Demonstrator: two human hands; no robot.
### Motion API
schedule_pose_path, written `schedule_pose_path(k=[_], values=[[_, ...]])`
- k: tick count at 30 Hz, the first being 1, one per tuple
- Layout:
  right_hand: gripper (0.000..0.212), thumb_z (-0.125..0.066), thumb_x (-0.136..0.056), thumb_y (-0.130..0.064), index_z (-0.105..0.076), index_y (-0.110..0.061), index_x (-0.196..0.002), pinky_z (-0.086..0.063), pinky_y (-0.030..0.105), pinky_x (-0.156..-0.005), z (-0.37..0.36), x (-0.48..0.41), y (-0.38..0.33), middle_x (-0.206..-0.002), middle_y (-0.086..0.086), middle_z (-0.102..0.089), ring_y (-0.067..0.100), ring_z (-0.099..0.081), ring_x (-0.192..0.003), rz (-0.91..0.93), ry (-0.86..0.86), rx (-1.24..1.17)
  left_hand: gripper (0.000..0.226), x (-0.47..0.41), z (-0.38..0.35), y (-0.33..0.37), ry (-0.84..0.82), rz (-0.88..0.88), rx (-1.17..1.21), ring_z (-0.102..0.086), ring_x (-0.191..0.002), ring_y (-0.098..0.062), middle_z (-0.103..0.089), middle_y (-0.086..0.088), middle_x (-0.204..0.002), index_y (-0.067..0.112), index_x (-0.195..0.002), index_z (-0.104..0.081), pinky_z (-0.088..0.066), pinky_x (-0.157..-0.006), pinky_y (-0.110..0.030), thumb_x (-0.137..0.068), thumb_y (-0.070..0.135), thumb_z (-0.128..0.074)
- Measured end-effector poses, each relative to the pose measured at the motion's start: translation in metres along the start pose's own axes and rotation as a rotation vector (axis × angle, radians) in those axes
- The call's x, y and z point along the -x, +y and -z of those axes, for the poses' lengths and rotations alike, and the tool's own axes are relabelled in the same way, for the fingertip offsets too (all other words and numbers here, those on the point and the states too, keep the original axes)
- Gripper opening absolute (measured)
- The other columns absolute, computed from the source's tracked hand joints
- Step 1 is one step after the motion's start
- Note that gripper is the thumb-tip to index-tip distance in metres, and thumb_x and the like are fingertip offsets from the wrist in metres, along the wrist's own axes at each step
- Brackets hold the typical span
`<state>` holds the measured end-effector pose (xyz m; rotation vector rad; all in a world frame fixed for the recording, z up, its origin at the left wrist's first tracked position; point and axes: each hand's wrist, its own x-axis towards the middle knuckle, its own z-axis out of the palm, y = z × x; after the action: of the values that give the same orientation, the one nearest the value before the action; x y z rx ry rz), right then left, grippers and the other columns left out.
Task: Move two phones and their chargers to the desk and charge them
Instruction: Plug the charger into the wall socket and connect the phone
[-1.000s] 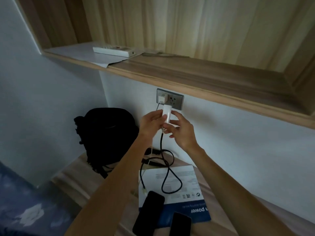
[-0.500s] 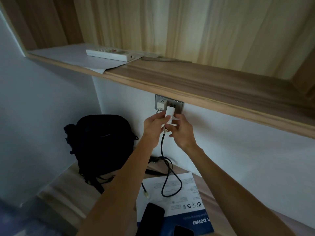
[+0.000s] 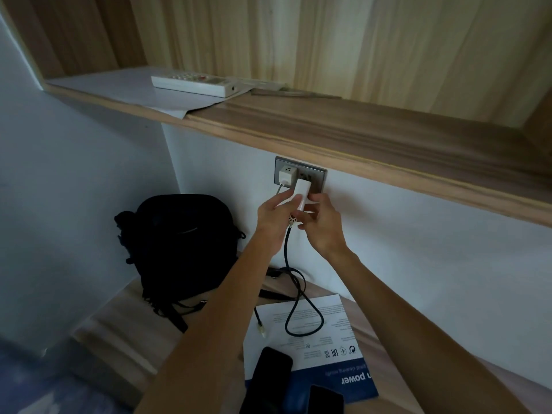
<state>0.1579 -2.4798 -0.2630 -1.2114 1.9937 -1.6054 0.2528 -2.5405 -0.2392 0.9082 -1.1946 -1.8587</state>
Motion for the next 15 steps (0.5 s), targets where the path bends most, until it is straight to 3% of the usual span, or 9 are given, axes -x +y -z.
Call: schedule_pose_path(k=[2, 4, 6, 8, 12, 15], values=[[0.031, -0.072, -0.090, -0.016, -0.054, -0.013, -0.116, -0.061, 0.033, -0.076, 0.001, 0.000, -0.002, -0.096, 0.003, -0.070, 0.017, -0.071, -0.090, -0.008, 0.030, 0.020, 0.036, 0.002, 0.000, -0.001, -0.001, 0.039, -0.008, -0.067, -0.104, -0.028, -0.070, -0.012, -0.116, 0.013, -0.126, -0.067, -0.053, -0.095, -0.036, -0.091, 0.019, -0.072], [0.036, -0.077, -0.085, -0.027, -0.061, -0.012, -0.114, -0.059, 0.028, -0.076, 0.004, -0.003, -0.005, -0.089, -0.006, -0.070, 0.008, -0.070, -0.084, -0.001, 0.077, 0.072, 0.033, 0.003, 0.003, 0.002, -0.009, 0.102, -0.039, -0.070, -0.092, -0.024, -0.072, -0.008, -0.095, 0.012, -0.112, -0.071, -0.057, -0.084, -0.036, -0.086, 0.032, -0.077], [0.039, -0.078, -0.081, -0.037, -0.067, -0.013, -0.110, -0.056, 0.019, -0.075, 0.008, -0.006, -0.010, -0.087, -0.008, -0.072, 0.002, -0.070, -0.081, 0.020, 0.099, 0.120, 0.036, 0.003, 0.007, 0.008, -0.018, 0.175, -0.020, -0.073, -0.084, -0.023, -0.073, -0.009, -0.088, 0.007, -0.098, -0.071, -0.061, -0.084, -0.039, -0.079, 0.035, -0.083], [0.041, -0.078, -0.078, -0.043, -0.071, -0.014, -0.107, -0.054, 0.017, -0.073, 0.009, -0.008, -0.016, -0.089, -0.006, -0.075, 0.004, -0.071, -0.080, 0.022, 0.101, 0.149, 0.041, 0.002, 0.009, 0.015, -0.023, 0.206, 0.025, -0.074, -0.079, -0.024, -0.074, -0.014, -0.091, 0.002, -0.099, -0.071, -0.061, -0.085, -0.042, -0.075, 0.031, -0.087], [0.030, -0.074, -0.088, -0.028, -0.073, -0.009, -0.111, -0.060, 0.024, -0.067, 0.013, -0.005, -0.017, -0.094, 0.004, -0.076, 0.014, -0.074, -0.080, 0.036, 0.029, 0.001, 0.056, -0.004, 0.006, 0.029, 0.035, 0.202, 0.042, -0.072, -0.067, -0.025, -0.073, -0.020, -0.091, -0.007, -0.106, -0.068, -0.062, -0.081, -0.044, -0.068, 0.026, -0.092], [0.033, -0.073, -0.088, -0.013, -0.069, -0.010, -0.121, -0.057, 0.019, -0.075, 0.020, -0.002, -0.014, -0.104, 0.001, -0.071, 0.011, -0.068, -0.080, 0.129, -0.043, 0.080, 0.066, -0.006, 0.004, 0.038, 0.053, 0.237, 0.058, -0.075, -0.088, -0.031, -0.072, -0.023, -0.109, -0.005, -0.117, -0.064, -0.061, -0.083, -0.046, -0.065, 0.024, -0.093]])
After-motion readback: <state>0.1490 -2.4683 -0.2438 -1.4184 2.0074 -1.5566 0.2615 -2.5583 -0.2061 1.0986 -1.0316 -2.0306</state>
